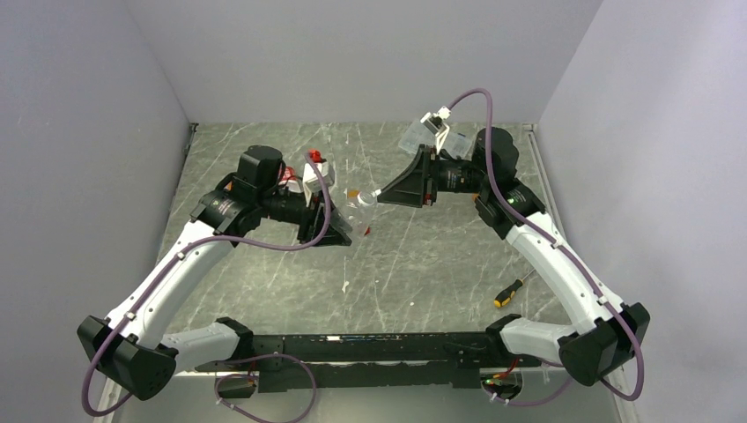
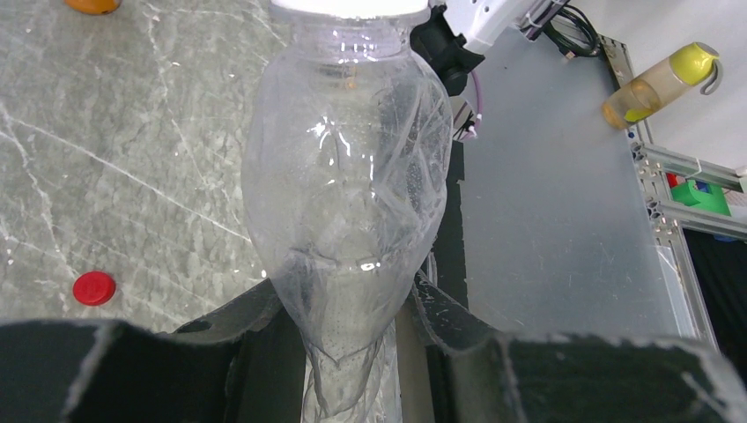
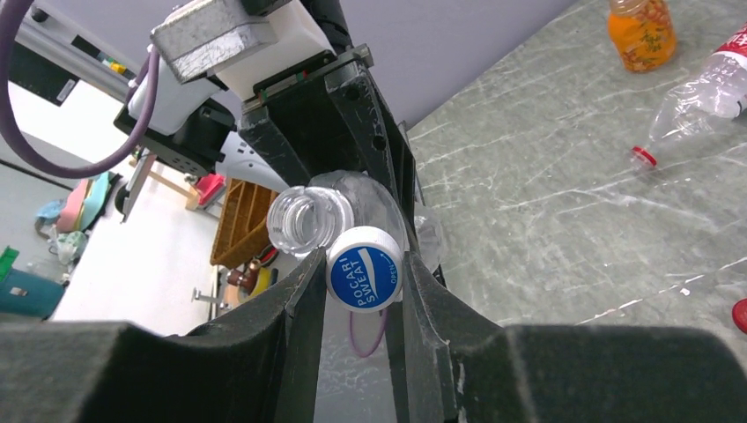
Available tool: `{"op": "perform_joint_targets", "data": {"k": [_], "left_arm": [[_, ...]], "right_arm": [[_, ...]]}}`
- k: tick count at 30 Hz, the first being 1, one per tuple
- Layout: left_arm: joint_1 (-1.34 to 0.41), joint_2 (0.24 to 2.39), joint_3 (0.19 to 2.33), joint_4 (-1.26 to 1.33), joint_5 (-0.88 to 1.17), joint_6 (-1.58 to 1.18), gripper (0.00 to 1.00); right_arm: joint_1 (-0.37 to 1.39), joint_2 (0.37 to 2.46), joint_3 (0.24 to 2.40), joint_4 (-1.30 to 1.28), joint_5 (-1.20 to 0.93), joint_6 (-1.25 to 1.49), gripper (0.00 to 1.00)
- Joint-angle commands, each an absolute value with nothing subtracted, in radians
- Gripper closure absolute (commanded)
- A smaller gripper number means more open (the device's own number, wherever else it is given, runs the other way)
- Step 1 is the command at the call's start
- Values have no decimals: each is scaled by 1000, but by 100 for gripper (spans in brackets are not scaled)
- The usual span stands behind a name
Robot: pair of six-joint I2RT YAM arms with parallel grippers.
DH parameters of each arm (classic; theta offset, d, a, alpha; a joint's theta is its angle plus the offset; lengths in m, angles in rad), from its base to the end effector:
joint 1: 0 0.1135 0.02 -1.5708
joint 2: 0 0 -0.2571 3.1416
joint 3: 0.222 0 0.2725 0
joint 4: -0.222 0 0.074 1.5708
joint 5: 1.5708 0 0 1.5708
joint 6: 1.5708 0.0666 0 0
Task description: Screw on the bottle caps
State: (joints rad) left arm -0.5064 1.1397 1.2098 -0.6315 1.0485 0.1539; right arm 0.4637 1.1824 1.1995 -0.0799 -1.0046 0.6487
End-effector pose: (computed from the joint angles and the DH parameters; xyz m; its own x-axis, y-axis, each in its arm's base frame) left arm 0.2031 -0.1787 0.3685 -0.3246 0.2675 -0.9072 0.9445 0.0399 -0.3262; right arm 0.2404 0.1831 0.4091 -0.6448 0.0399 -0.7633 -0.7576 0.0991 0.6452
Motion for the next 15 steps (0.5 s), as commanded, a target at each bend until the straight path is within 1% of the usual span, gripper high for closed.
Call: {"op": "perform_joint_targets", "data": {"k": [1,5,10,15], "left_arm": [[-525,1134,1210,-598,1091,182,90],[-529,1137,1212,-600,1073,187,93],[-529,1097,1193,-553,1004,163,99],[-529,1113,1193,-570,1013,170,100]], "right_arm": [[468,1172,1232,26,-1010,681,90],[469,1162,1219,61,-1001,709,91],[467,1146,1219,4,-950,676,92],[467,1142,1218,49,-972,705,92]]}}
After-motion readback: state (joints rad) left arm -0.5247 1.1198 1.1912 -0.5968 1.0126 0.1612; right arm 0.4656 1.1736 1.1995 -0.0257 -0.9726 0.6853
